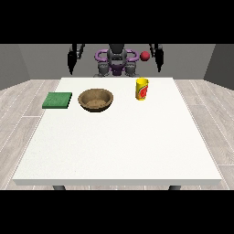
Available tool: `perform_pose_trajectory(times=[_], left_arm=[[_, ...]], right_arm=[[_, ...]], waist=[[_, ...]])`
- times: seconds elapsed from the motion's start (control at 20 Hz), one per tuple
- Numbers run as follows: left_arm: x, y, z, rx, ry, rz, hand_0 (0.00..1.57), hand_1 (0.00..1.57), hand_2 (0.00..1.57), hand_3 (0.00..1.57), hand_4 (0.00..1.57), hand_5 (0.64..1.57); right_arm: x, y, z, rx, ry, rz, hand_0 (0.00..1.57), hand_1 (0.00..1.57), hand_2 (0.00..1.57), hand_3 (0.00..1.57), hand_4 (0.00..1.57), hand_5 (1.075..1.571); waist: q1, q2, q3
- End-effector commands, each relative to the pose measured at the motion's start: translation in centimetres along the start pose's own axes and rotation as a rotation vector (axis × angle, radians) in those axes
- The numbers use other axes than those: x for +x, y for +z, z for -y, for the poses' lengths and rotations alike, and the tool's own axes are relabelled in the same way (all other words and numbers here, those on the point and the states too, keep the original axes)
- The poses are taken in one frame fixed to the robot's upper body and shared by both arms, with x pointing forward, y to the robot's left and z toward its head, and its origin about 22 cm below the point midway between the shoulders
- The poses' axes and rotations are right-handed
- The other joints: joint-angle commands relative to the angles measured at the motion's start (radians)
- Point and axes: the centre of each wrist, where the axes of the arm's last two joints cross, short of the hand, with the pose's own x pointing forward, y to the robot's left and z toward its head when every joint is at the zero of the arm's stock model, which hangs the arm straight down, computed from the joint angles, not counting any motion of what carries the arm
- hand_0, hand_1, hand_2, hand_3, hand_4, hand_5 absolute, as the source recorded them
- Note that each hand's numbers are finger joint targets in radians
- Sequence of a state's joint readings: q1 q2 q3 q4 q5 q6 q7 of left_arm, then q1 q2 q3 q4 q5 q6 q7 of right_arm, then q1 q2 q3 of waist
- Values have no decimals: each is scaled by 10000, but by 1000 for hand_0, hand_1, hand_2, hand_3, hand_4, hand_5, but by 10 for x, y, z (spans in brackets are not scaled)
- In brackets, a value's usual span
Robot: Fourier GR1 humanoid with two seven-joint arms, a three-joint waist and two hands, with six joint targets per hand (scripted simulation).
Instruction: Pick the cup and pour the ball into the bowl, then pick the bowl and place it on the pad
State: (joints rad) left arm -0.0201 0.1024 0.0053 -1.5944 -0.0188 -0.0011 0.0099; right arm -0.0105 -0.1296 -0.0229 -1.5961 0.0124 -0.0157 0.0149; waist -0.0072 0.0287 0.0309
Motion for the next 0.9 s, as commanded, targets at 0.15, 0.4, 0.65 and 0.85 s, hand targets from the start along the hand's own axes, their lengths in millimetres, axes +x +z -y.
perform_pose_trajectory(times=[0.15,0.4,0.65,0.85], left_arm=[[24,-1,-11,-34,-272,172,0,0,0,0,0,1557],[60,-8,-24,-58,1673,249,0,0,0,0,0,1557],[41,3,-66,787,1516,1056,0,0,0,0,0,1547],[37,-7,-67,739,1512,1787,0,0,0,0,0,1542]], right_arm=[[24,-1,10,-10,208,157,0,0,0,0,0,1569],[20,10,72,337,-1176,-329,0,0,0,0,0,1570],[30,17,84,428,-1211,657,0,0,0,0,0,1570],[33,4,70,441,-1198,1136,0,0,0,0,0,1570]], waist=[[-66,-2354,-253],[69,-2512,-299],[-244,-1358,-310],[-170,-641,-310]])
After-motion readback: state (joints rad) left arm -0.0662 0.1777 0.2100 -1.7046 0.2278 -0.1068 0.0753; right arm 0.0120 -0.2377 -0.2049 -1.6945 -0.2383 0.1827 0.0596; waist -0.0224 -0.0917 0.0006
